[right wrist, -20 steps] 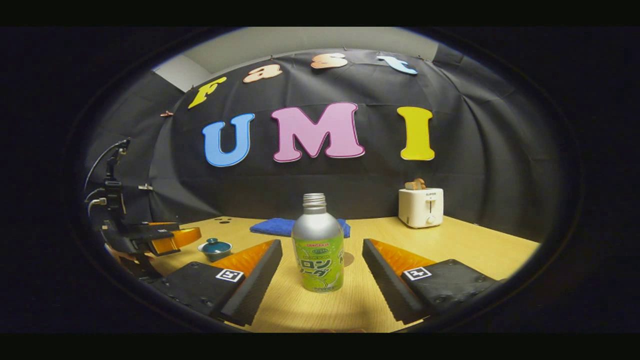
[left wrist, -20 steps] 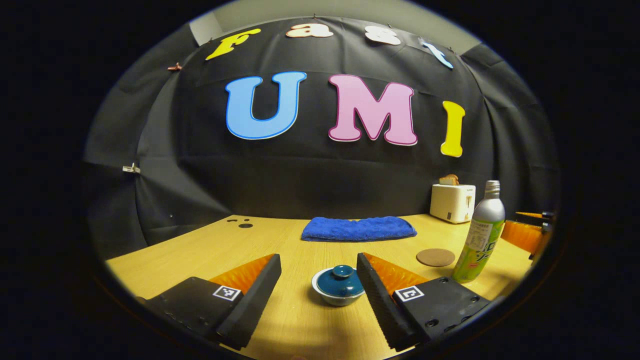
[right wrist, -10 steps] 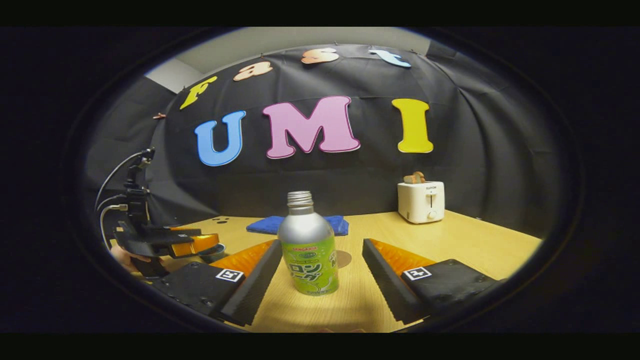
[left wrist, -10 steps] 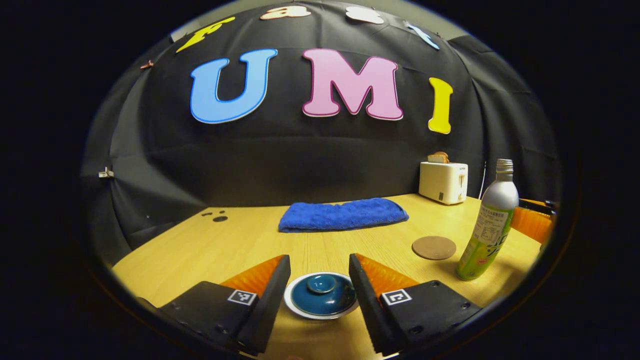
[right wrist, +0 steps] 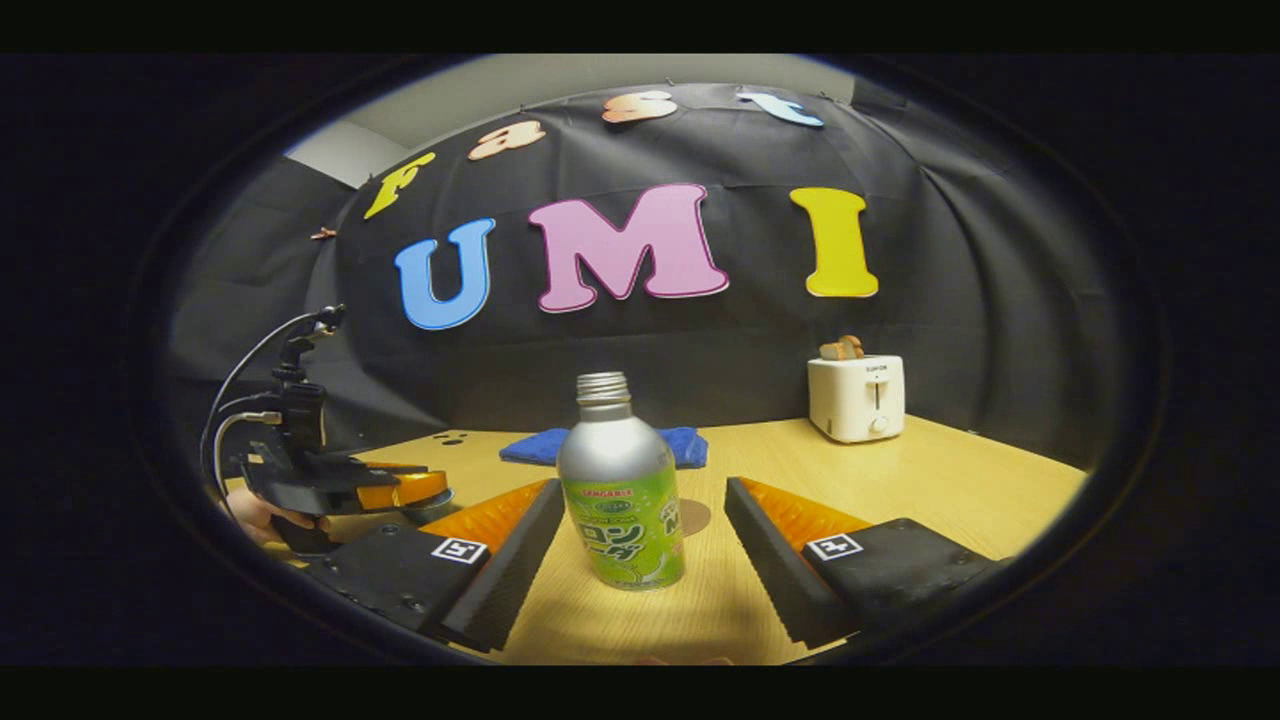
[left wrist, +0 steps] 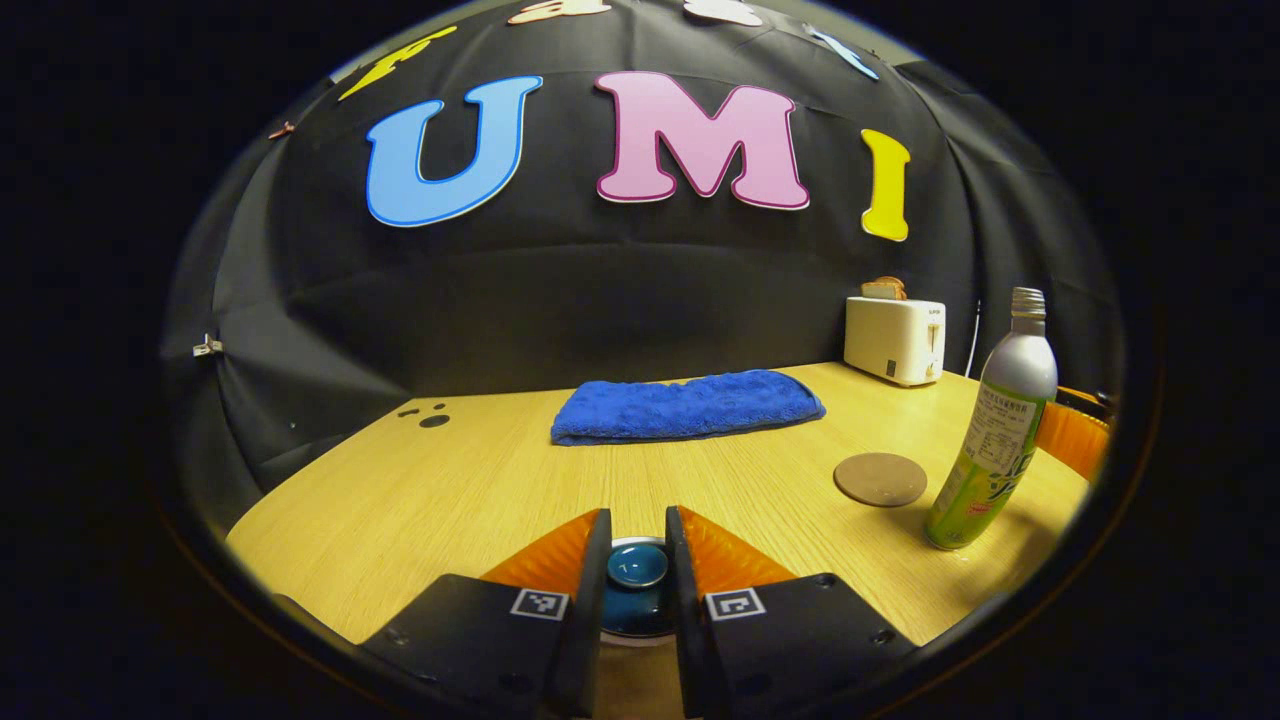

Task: Open the teacup lid with one hand, grasp the water bottle and pour water into the teacup with the other hand; after pouring, place the water bottle on the coaster and then close the teacup lid.

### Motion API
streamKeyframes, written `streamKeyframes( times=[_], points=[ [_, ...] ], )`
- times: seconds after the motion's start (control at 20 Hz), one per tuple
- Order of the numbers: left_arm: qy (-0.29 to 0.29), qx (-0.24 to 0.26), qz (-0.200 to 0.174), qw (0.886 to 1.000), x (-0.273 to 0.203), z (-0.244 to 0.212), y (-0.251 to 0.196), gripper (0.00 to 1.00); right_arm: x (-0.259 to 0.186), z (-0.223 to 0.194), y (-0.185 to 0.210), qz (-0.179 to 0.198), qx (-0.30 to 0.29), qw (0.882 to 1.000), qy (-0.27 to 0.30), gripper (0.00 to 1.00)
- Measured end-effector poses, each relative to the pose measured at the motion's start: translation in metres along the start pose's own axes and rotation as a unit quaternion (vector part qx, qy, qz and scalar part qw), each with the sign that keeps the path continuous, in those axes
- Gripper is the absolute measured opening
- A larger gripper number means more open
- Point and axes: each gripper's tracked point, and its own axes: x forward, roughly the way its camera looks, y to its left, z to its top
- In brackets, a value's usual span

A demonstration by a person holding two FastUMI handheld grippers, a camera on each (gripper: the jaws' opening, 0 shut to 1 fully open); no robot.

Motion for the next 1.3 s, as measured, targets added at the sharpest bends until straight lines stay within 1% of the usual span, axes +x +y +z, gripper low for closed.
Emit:
streamKeyframes(
  times=[0.05, 0.1, 0.2, 0.3, 0.45, 0.6, 0.8, 1.0, 1.1, 1.15, 1.2, 1.3],
  points=[
    [-0.001, -0.001, 0.004, 1.000, -0.001, 0.000, 0.001, 0.32, 0.000, 0.000, 0.000, 0.000, 0.001, 1.000, -0.001, 0.99],
    [-0.004, -0.005, 0.000, 1.000, 0.000, 0.000, 0.000, 0.33, 0.001, -0.001, -0.001, -0.001, -0.002, 1.000, -0.005, 0.99],
    [-0.014, -0.016, -0.008, 1.000, -0.006, 0.003, 0.000, 0.29, 0.001, -0.001, -0.003, -0.007, -0.015, 1.000, -0.008, 1.00],
    [-0.024, -0.022, -0.002, 0.999, -0.008, 0.006, 0.003, 0.29, 0.001, -0.002, 0.000, -0.004, -0.014, 1.000, -0.006, 0.99],
    [-0.049, -0.013, 0.033, 0.998, -0.018, 0.018, 0.023, 0.29, 0.000, -0.002, 0.004, 0.000, -0.008, 1.000, -0.005, 1.00],
    [-0.067, 0.001, 0.073, 0.995, -0.035, 0.027, 0.049, 0.28, 0.000, -0.004, 0.005, -0.005, -0.010, 1.000, -0.004, 1.00],
    [-0.073, 0.005, 0.114, 0.991, -0.054, 0.023, 0.083, 0.29, 0.003, -0.009, 0.008, -0.008, -0.017, 1.000, 0.000, 1.00],
    [-0.068, -0.012, 0.132, 0.989, -0.070, 0.011, 0.107, 0.28, 0.010, -0.009, 0.008, -0.017, -0.023, 1.000, -0.002, 1.00],
    [-0.061, -0.023, 0.149, 0.987, -0.078, 0.003, 0.120, 0.28, 0.016, -0.010, 0.011, -0.017, -0.030, 0.999, -0.001, 1.00],
    [-0.060, -0.033, 0.151, 0.986, -0.081, -0.001, 0.123, 0.29, 0.020, -0.010, 0.013, -0.016, -0.034, 0.999, -0.001, 1.00],
    [-0.060, -0.042, 0.149, 0.986, -0.084, -0.004, 0.125, 0.28, 0.025, -0.011, 0.014, -0.017, -0.035, 0.999, 0.001, 0.99],
    [-0.057, -0.051, 0.154, 0.985, -0.088, -0.012, 0.132, 0.29, 0.035, -0.016, 0.012, -0.020, -0.030, 0.999, 0.013, 1.00]
  ],
)
